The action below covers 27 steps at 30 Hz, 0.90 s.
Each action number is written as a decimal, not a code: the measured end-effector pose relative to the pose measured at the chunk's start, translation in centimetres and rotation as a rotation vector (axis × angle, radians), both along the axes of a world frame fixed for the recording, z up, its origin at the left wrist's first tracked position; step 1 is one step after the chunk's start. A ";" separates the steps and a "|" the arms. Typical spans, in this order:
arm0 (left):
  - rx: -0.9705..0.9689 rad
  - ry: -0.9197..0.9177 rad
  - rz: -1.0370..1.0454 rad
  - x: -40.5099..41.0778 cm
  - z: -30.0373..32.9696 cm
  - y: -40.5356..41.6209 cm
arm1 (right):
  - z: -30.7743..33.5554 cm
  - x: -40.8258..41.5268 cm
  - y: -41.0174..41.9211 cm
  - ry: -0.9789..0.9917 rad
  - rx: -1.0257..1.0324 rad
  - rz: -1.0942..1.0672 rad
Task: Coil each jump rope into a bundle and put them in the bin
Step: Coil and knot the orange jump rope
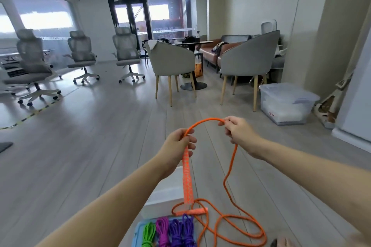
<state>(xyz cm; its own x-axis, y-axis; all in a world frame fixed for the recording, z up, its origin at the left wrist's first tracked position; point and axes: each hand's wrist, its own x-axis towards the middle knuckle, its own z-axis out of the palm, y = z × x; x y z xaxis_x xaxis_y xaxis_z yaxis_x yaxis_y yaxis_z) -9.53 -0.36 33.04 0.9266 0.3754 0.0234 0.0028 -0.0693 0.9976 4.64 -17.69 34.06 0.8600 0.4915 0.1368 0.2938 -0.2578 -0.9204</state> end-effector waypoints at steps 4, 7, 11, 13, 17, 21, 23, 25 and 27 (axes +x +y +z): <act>0.021 -0.099 0.047 0.1 0.4 -0.2 | 0.8 -1.5 1.0 -0.045 0.115 0.026; -0.003 -0.143 0.074 0.3 0.9 -0.2 | 1.0 -2.6 1.9 -0.045 0.208 -0.034; -0.039 -0.140 0.083 0.0 0.7 -0.6 | 1.3 -3.7 2.8 0.066 0.378 -0.100; -0.058 -0.143 0.130 -0.3 0.8 -0.9 | 1.3 -4.2 3.2 0.121 0.379 -0.042; -0.086 -0.136 0.207 -0.5 0.9 -0.4 | 0.9 -5.3 4.1 0.230 0.312 0.179; -0.129 -0.116 0.165 -0.8 1.0 0.0 | 1.3 -6.1 3.7 0.199 0.198 0.261; -0.144 -0.102 0.157 -1.0 0.9 -0.1 | 1.6 -6.2 3.2 0.176 0.146 0.315; -0.124 -0.082 0.160 -1.2 0.7 0.0 | 1.6 -6.4 3.1 0.135 0.104 0.350; -0.103 -0.067 0.162 -1.4 0.4 0.2 | 1.3 -6.5 3.2 0.115 0.110 0.352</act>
